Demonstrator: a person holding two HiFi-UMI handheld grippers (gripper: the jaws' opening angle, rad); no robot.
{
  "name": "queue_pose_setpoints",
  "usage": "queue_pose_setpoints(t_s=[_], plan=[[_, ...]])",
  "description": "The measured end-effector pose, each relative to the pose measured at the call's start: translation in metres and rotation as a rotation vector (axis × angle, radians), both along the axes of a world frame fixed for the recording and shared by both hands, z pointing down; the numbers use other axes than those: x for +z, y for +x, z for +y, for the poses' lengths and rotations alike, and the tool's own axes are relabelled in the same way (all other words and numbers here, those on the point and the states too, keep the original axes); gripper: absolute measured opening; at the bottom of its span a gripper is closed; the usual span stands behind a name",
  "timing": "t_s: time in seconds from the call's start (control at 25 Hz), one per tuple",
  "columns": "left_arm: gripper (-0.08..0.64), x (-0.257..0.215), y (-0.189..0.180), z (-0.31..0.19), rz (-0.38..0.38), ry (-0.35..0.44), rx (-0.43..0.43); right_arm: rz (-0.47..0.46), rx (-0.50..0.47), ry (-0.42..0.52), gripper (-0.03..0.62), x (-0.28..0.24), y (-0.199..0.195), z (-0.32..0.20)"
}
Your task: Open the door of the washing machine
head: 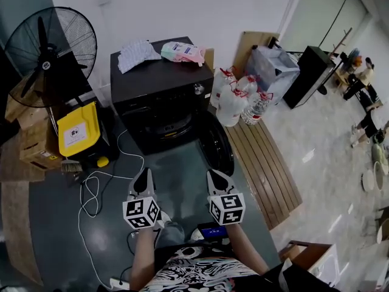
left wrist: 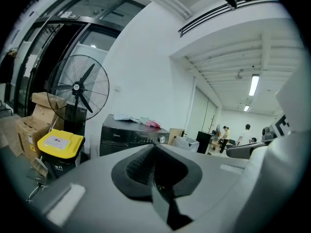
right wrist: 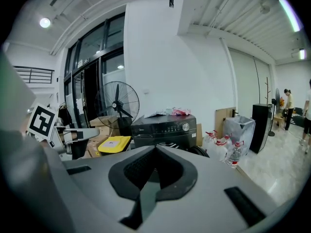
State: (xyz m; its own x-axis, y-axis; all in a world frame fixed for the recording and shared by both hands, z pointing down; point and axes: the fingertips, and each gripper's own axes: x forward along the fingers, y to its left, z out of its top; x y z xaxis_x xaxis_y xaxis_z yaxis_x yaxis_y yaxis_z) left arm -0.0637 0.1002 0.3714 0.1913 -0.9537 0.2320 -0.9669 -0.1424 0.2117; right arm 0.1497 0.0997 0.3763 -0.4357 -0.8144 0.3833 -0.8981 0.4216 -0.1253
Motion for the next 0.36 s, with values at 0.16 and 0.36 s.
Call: queue_pose_setpoints(t_s=[0.16, 0.36], plan=[[0.009, 0.002, -0.0051, 0.0011, 0.022, -0.016, -0.01, -0.006, 0.002, 0.004, 0.002, -0.0013, -0.0002, -0.0006], [0.01, 0.0023, -0.0074, 0.0075, 0.043, -0.019, -0.028, -0.015, -0.001, 0.0, 0.002, -0.001, 0.0036, 0.0043]])
